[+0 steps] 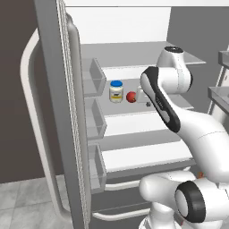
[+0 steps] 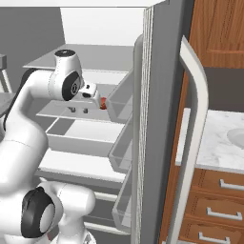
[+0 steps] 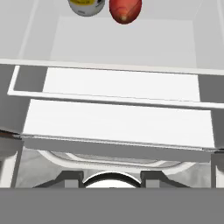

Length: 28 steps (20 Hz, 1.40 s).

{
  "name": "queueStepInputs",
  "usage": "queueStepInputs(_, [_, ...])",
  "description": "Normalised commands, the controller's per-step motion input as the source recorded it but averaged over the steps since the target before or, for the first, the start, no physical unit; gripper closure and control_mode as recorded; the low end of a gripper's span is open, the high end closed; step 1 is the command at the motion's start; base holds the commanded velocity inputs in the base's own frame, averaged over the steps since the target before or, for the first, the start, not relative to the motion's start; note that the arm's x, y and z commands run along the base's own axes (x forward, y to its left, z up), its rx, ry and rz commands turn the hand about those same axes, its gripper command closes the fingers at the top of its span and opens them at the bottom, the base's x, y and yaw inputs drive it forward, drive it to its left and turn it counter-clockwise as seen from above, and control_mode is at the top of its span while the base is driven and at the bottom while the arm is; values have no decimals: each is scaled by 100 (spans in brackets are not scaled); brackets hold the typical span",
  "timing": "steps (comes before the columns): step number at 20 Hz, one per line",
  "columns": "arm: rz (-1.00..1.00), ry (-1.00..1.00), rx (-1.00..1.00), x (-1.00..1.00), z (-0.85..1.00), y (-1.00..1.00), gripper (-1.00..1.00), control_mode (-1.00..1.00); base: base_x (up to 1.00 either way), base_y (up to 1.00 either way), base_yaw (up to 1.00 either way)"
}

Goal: Pick onion from the fridge and place it on the plate on the counter.

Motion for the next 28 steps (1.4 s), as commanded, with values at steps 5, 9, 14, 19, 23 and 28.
queueStepInputs(5, [0, 0, 0, 0, 0, -8, -100, -100, 0, 0, 0])
queueStepInputs(9, [7, -7, 3, 0, 0, -36, -100, -100, 0, 0, 0])
queueStepInputs(14, [16, -33, 6, 0, -4, -32, -100, -100, 0, 0, 0])
queueStepInputs(19, [19, -39, 4, 4, -11, -9, -100, -100, 0, 0, 0])
queueStepInputs(23, [12, -13, 2, 31, -4, 1, -100, -100, 0, 0, 0])
queueStepInputs(28, [7, 0, 1, 48, 5, 4, -100, -100, 0, 0, 0])
